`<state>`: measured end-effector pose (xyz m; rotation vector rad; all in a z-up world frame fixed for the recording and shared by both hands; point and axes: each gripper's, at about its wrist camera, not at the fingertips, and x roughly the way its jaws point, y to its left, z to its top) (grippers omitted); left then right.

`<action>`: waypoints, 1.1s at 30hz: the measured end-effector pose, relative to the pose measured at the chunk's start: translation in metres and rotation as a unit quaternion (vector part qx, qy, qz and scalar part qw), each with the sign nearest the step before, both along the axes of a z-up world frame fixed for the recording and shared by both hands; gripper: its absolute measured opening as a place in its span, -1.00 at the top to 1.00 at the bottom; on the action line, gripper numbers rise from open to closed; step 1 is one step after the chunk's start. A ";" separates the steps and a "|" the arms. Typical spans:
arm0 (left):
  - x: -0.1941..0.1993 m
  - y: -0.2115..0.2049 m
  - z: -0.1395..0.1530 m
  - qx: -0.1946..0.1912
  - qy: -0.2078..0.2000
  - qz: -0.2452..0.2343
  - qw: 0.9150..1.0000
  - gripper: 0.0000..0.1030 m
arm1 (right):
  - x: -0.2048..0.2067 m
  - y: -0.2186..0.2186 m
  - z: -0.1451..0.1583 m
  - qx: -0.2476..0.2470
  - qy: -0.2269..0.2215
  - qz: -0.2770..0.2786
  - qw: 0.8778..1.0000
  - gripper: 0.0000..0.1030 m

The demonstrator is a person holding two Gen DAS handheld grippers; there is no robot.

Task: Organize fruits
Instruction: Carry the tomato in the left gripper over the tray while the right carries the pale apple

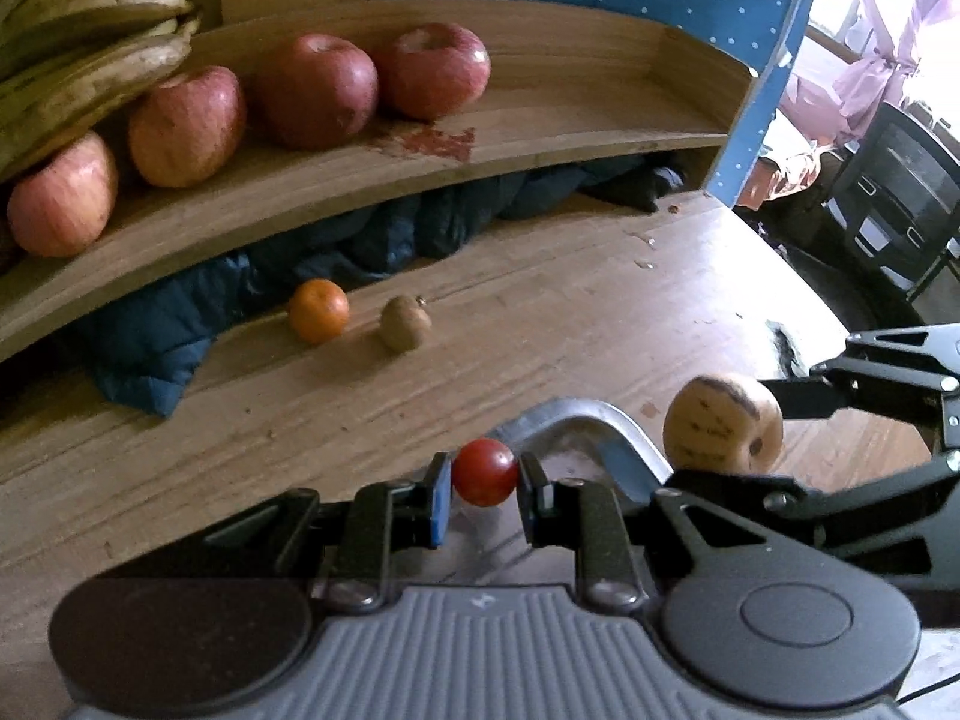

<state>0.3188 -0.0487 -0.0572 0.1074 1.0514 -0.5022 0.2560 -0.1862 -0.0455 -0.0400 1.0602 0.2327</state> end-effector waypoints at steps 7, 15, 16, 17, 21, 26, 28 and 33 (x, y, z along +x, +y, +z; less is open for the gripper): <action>-0.011 -0.003 -0.001 -0.008 0.015 -0.005 1.000 0.51 | -0.024 0.004 0.001 0.004 0.009 0.013 1.000 -0.02; -0.025 -0.009 -0.002 -0.005 0.028 -0.032 0.999 0.51 | -0.042 0.009 0.003 0.011 0.018 0.029 0.999 -0.02; -0.027 -0.010 -0.003 -0.004 0.030 -0.036 0.999 0.51 | -0.043 0.010 0.003 0.010 0.018 0.032 0.999 -0.02; -0.028 -0.010 -0.003 -0.003 0.031 -0.039 0.999 0.51 | -0.045 0.011 0.004 0.009 0.018 0.036 0.999 -0.02; -0.029 -0.012 -0.004 0.002 0.034 -0.040 0.999 0.51 | -0.050 0.016 0.005 0.005 0.018 0.052 0.998 -0.02; -0.031 -0.013 -0.003 0.005 0.035 -0.047 0.998 0.51 | -0.055 0.024 0.005 -0.005 0.014 0.074 0.997 -0.02; -0.032 -0.013 -0.004 0.006 0.037 -0.049 0.998 0.51 | -0.056 0.027 0.004 -0.008 0.014 0.082 0.997 -0.02; -0.033 -0.013 -0.007 0.007 0.043 -0.050 0.998 0.51 | -0.058 0.032 -0.001 -0.013 0.020 0.095 0.995 -0.02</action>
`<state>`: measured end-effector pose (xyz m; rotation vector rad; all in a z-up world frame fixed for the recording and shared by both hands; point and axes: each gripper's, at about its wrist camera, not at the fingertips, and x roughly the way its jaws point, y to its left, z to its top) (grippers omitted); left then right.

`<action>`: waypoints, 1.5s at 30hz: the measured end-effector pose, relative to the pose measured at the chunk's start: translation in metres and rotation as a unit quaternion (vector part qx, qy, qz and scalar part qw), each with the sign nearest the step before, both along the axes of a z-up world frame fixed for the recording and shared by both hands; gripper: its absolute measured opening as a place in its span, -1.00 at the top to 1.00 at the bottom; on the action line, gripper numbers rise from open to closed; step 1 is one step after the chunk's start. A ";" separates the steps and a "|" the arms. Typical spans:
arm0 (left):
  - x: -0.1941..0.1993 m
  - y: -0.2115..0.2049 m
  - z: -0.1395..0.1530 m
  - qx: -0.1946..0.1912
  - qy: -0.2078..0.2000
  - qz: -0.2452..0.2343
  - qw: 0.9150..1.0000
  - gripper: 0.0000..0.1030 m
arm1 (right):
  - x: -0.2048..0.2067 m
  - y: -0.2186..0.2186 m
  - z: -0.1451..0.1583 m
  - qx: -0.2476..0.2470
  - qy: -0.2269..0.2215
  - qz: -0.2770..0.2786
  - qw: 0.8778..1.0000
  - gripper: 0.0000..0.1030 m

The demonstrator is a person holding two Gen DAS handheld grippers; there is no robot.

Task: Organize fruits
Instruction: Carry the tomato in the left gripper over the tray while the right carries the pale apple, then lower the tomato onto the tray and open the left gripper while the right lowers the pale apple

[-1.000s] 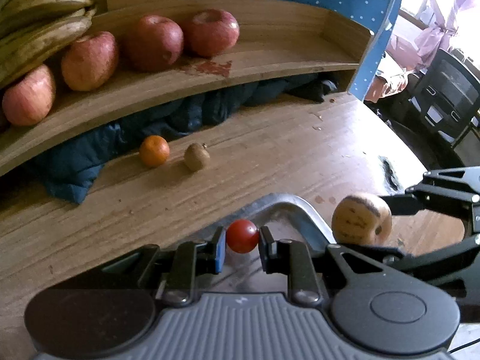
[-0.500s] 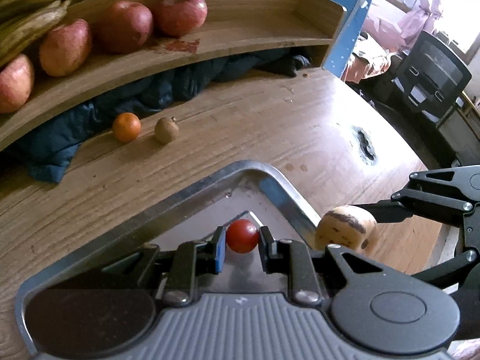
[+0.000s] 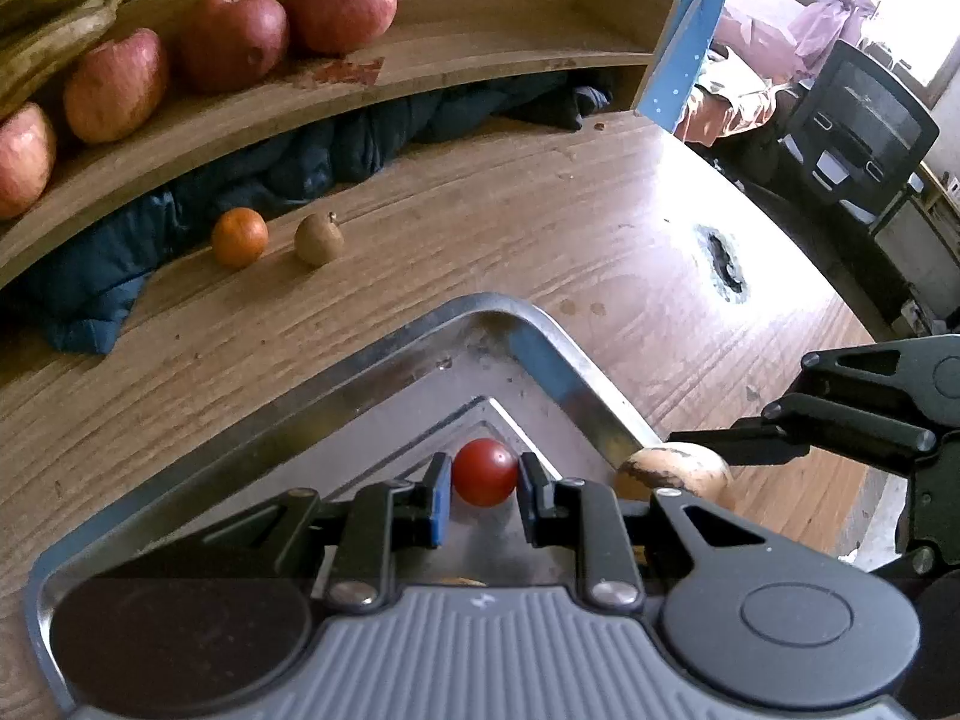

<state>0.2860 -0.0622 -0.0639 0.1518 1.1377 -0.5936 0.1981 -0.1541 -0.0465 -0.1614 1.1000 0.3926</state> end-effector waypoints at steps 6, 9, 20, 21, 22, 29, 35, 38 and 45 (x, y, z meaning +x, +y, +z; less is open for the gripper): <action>-0.001 -0.001 -0.003 0.000 0.007 0.000 1.000 0.51 | 0.000 -0.001 -0.006 -0.003 0.008 0.004 1.000 -0.02; -0.001 -0.001 -0.004 0.001 0.010 0.003 1.000 0.51 | -0.001 -0.001 -0.008 -0.004 0.011 0.007 1.000 -0.02; -0.002 -0.001 -0.006 0.004 0.015 0.013 1.000 0.51 | -0.002 0.001 -0.009 -0.011 0.007 0.018 1.000 -0.02; -0.002 -0.001 -0.006 0.004 0.015 0.015 1.000 0.51 | -0.002 0.002 -0.009 -0.012 0.007 0.019 1.000 -0.02; -0.003 0.000 -0.006 0.005 0.015 0.016 1.000 0.51 | -0.002 0.002 -0.009 -0.013 0.006 0.021 1.000 -0.02; -0.007 0.002 -0.003 0.006 0.008 0.026 1.000 0.50 | -0.004 0.004 -0.008 -0.016 0.004 0.022 1.000 -0.02; -0.011 0.005 0.001 0.001 0.005 0.041 0.999 0.35 | -0.007 0.004 -0.005 -0.016 -0.002 0.024 1.000 -0.04; -0.016 0.006 0.005 -0.002 0.000 0.048 0.999 0.31 | -0.008 0.004 -0.002 -0.016 -0.005 0.026 1.000 -0.11; -0.029 0.011 0.016 0.000 -0.012 0.065 0.998 0.17 | -0.016 -0.002 0.005 -0.008 -0.012 0.030 0.999 -0.37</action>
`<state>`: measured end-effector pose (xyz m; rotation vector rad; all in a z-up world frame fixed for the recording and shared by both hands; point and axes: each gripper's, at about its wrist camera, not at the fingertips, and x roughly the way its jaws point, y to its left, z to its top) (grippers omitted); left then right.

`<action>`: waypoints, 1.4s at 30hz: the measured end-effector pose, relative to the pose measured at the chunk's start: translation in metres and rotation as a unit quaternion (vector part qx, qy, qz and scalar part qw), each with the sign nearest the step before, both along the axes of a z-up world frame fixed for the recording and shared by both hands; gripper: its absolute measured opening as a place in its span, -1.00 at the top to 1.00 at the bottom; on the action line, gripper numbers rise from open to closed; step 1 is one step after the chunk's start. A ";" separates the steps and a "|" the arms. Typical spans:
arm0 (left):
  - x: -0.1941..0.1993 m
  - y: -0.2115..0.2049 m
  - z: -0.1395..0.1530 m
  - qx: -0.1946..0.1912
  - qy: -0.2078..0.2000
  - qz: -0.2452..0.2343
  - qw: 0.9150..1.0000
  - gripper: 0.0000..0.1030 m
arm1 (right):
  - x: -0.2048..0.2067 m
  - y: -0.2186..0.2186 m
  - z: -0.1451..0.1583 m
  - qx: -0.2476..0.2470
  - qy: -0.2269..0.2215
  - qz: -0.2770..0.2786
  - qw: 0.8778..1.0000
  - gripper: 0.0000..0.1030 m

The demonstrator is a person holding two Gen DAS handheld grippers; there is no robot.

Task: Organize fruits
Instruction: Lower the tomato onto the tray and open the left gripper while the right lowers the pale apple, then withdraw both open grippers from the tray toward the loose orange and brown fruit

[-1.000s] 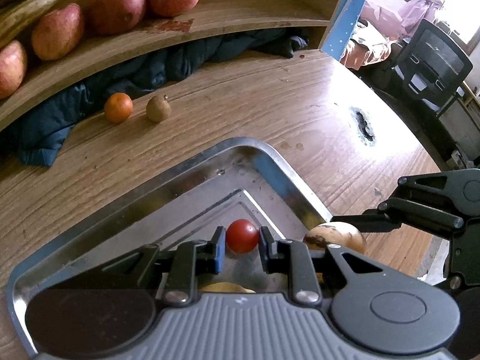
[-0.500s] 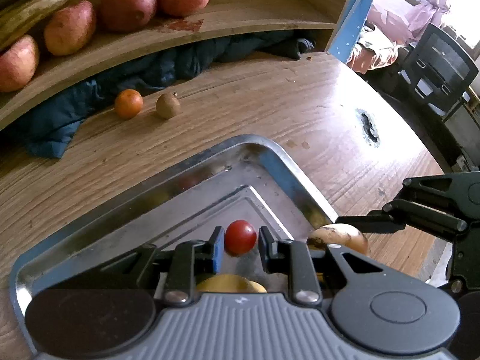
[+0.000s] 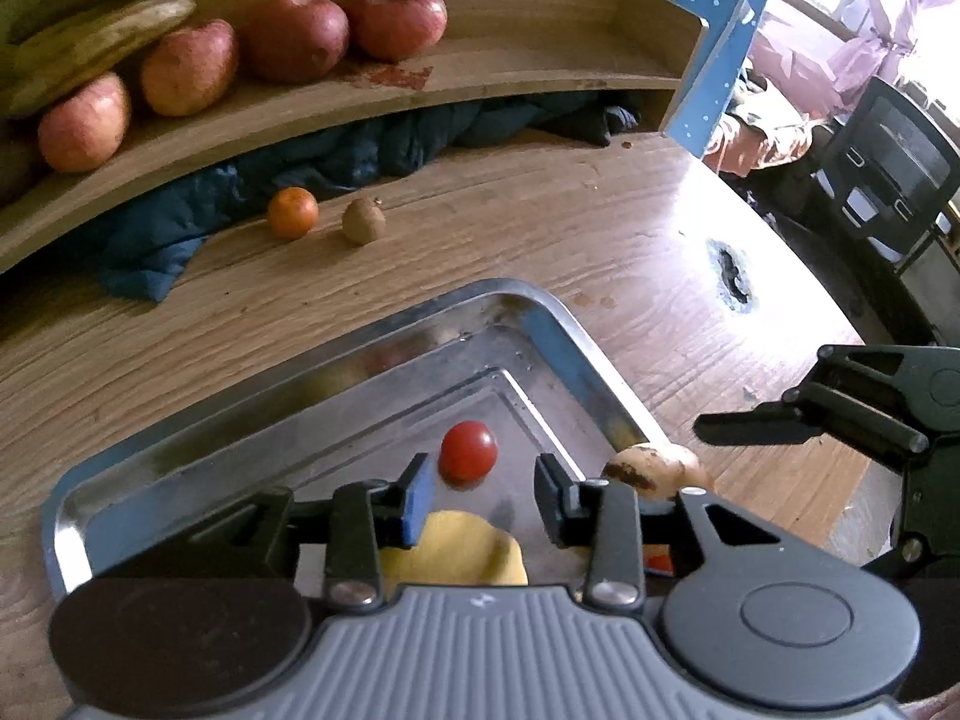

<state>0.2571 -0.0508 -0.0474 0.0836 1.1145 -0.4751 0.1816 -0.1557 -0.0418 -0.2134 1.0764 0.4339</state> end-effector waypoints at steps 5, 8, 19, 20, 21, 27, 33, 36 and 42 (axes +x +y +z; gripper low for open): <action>-0.012 0.008 0.012 -0.004 -0.013 0.025 1.000 -0.10 | -0.008 -0.008 0.007 0.011 -0.006 -0.002 1.000 -0.68; -0.025 0.015 0.022 0.001 -0.035 0.036 0.999 -0.45 | -0.011 -0.013 0.011 0.021 -0.007 -0.002 1.000 -0.80; -0.076 0.053 0.042 0.018 -0.068 0.070 0.995 -0.87 | -0.024 -0.026 0.018 0.036 -0.003 0.020 0.999 -0.96; -0.080 0.058 0.043 0.016 -0.071 0.072 0.995 -0.90 | -0.025 -0.026 0.018 0.038 -0.002 0.023 0.999 -0.97; -0.084 0.062 0.044 0.017 -0.072 0.072 0.995 -0.91 | -0.025 -0.025 0.019 0.039 -0.002 0.027 0.999 -0.97; -0.105 0.082 0.042 0.044 -0.060 0.052 0.996 -0.93 | -0.024 -0.020 0.018 0.037 0.001 0.048 0.998 -0.99; -0.112 0.098 0.034 0.059 -0.035 0.065 0.996 -0.94 | -0.022 -0.014 0.017 0.033 0.005 0.061 0.998 -0.99; -0.112 0.108 0.034 0.058 -0.030 0.073 0.995 -0.97 | -0.020 -0.011 0.017 0.032 0.005 0.063 0.997 -0.99; -0.104 0.120 0.035 0.066 -0.029 0.079 0.994 -0.99 | -0.014 -0.007 0.016 0.031 0.005 0.061 0.998 -0.99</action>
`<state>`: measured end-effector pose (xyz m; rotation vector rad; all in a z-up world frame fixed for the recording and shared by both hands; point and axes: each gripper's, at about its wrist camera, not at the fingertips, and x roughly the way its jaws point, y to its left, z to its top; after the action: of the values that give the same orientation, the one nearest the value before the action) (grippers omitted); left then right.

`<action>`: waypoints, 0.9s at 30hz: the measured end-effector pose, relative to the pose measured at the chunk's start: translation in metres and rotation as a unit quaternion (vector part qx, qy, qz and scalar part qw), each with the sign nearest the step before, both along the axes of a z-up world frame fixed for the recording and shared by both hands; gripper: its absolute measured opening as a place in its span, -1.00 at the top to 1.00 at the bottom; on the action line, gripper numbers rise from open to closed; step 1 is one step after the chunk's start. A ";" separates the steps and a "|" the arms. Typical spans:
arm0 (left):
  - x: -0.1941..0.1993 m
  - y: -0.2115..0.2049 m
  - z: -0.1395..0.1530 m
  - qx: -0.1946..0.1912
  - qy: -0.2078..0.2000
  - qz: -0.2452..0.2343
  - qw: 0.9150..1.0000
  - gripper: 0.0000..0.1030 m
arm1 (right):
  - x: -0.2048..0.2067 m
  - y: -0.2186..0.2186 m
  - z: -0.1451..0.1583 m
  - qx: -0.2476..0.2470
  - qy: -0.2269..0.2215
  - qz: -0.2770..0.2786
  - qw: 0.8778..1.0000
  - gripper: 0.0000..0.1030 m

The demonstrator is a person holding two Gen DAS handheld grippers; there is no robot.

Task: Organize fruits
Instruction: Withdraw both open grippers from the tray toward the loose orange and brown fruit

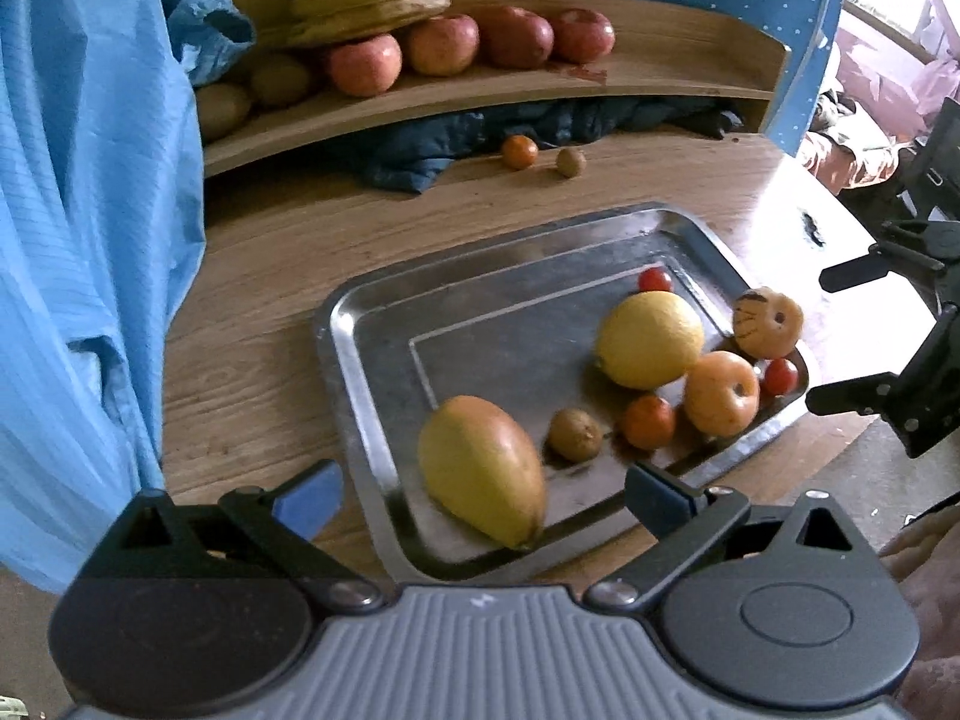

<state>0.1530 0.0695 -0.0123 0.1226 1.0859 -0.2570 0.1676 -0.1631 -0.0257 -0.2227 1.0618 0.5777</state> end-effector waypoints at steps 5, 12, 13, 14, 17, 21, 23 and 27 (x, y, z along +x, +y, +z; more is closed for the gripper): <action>0.013 0.004 0.000 0.004 0.001 -0.009 1.000 -0.99 | 0.006 0.004 0.001 0.000 -0.001 -0.002 1.000 -0.99; 0.031 0.004 0.002 -0.002 -0.005 -0.027 1.000 -0.99 | 0.018 0.010 0.003 -0.002 -0.004 -0.006 1.000 -0.99; 0.034 0.004 0.002 -0.004 -0.006 -0.030 1.000 -0.99 | 0.020 0.010 0.003 -0.002 -0.005 -0.007 1.000 -0.99; 0.037 0.003 0.002 -0.005 -0.007 -0.033 0.999 -0.99 | 0.022 0.011 0.004 -0.002 -0.005 -0.008 1.000 -0.99; 0.046 0.003 0.002 -0.009 -0.009 -0.039 0.999 -0.99 | 0.028 0.013 0.005 -0.004 -0.006 -0.011 1.000 -0.99; 0.061 0.004 0.003 -0.019 -0.015 -0.040 0.999 -0.99 | 0.038 0.016 0.006 -0.005 -0.008 -0.017 1.000 -0.99; 0.069 0.004 0.003 -0.026 -0.019 -0.040 0.999 -0.99 | 0.042 0.017 0.006 -0.006 -0.010 -0.019 1.000 -0.99; 0.086 0.001 0.004 -0.043 -0.027 -0.042 0.998 -0.99 | 0.053 0.019 0.007 -0.007 -0.012 -0.024 1.000 -0.99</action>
<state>0.2387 0.0707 -0.0084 0.0981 1.0166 -0.3728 0.2205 -0.1439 -0.0187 -0.2157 1.0449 0.5240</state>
